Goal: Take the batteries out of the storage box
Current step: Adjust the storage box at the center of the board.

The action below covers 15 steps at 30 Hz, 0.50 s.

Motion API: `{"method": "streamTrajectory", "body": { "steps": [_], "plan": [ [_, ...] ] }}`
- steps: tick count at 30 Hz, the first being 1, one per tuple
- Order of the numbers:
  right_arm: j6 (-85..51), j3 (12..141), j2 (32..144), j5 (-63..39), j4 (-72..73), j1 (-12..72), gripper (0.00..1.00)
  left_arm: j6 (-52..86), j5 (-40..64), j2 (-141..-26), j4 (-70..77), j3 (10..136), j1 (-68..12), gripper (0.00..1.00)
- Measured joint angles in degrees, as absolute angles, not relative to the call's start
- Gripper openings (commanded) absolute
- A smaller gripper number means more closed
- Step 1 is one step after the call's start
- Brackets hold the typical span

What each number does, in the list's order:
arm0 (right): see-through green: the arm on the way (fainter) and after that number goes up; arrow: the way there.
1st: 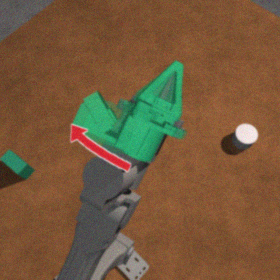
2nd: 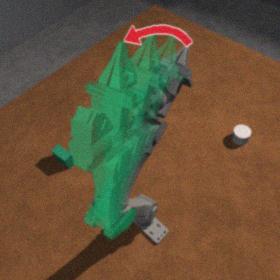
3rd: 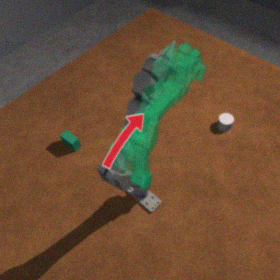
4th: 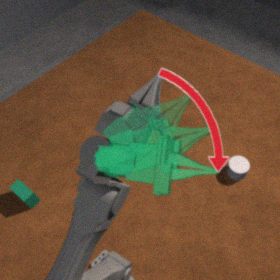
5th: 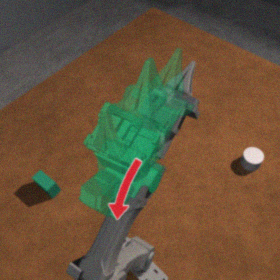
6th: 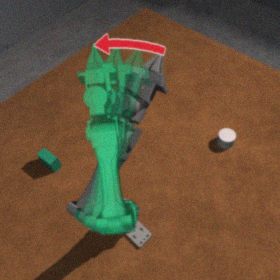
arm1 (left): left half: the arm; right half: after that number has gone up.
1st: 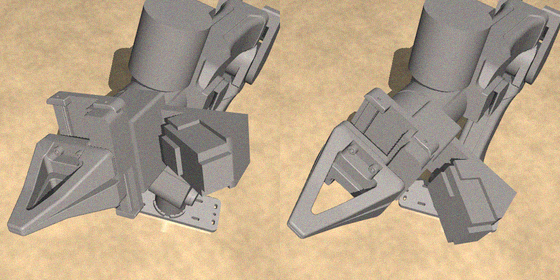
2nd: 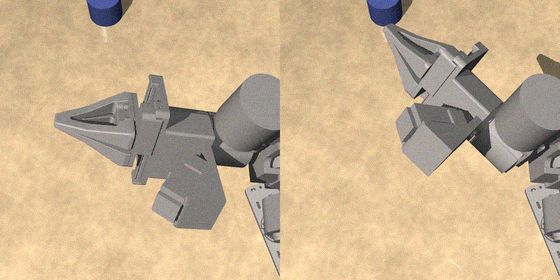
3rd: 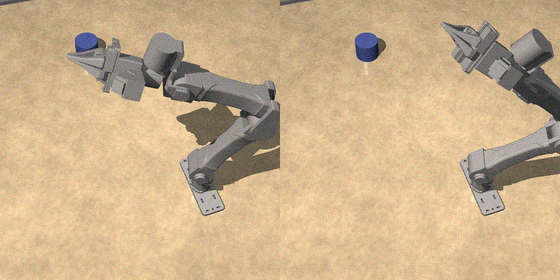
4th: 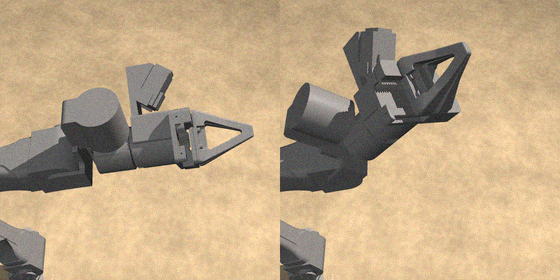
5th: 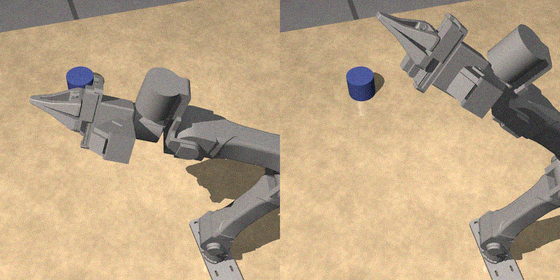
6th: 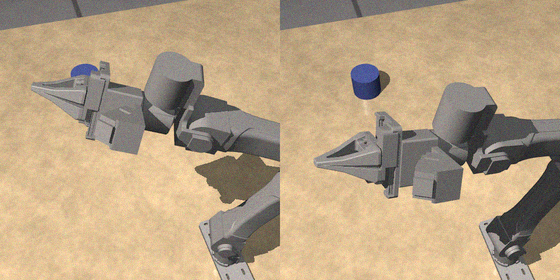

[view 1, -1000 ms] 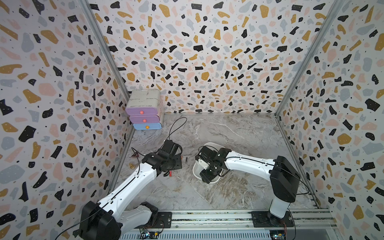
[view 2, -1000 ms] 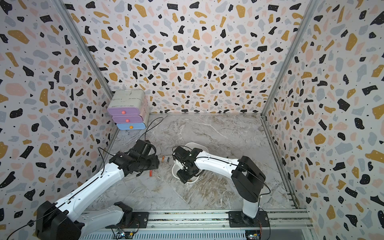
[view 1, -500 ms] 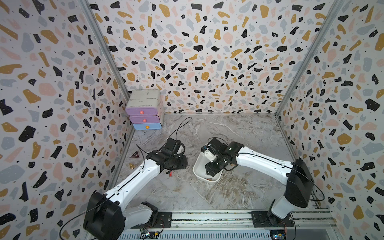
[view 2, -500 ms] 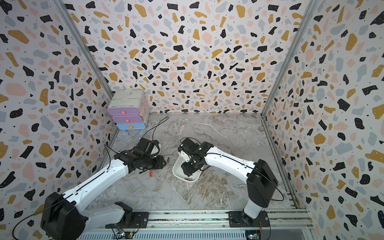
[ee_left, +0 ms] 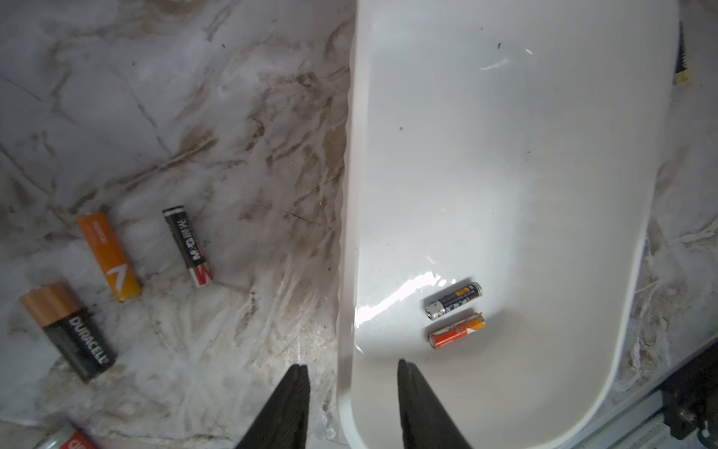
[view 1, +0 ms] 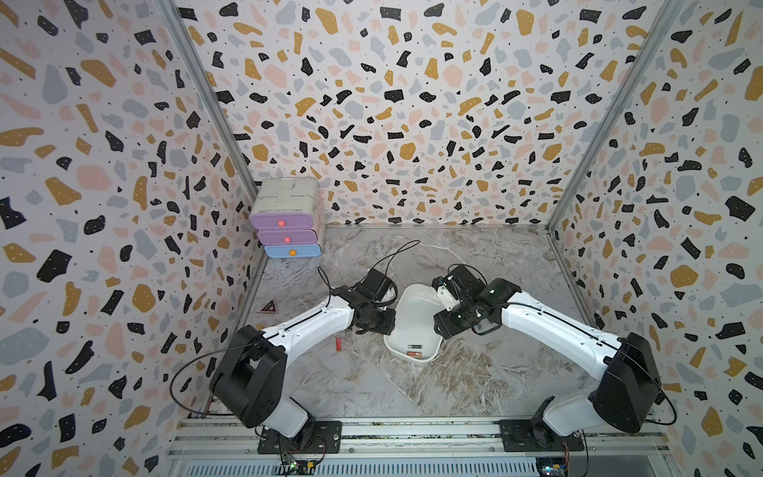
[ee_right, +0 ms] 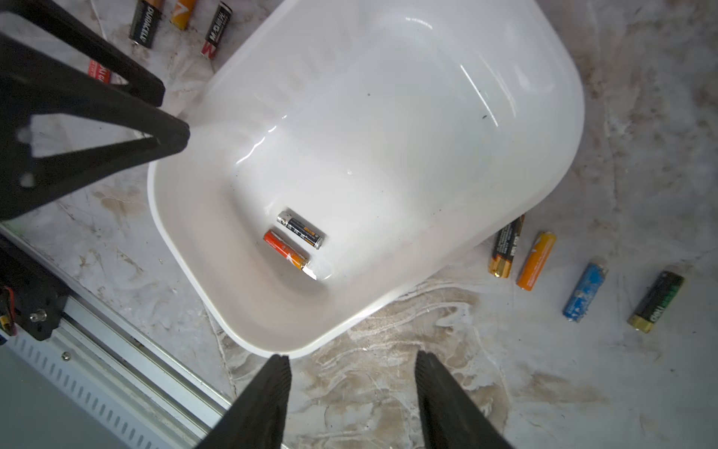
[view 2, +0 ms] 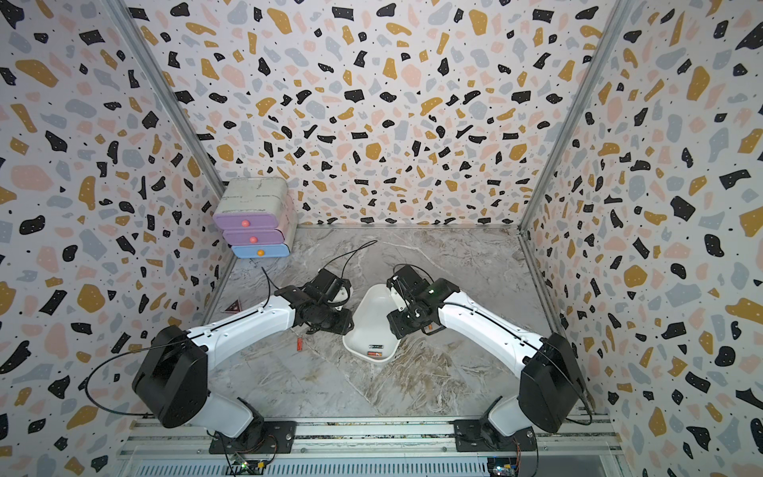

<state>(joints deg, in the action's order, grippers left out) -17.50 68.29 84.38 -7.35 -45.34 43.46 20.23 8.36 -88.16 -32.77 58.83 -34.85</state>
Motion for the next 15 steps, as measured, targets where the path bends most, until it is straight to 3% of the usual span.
{"method": "streamTrajectory", "body": {
  "steps": [10,15],
  "plan": [
    [-17.5,67.4,84.4,-8.1,-43.2,43.5,0.57,20.4,3.7,-93.2,-30.7,59.4,-35.7,0.19],
    [-17.4,66.5,84.3,-7.9,-43.0,43.5,0.58,22.0,1.8,-94.6,-32.4,61.6,-36.3,0.04]
  ]
}}
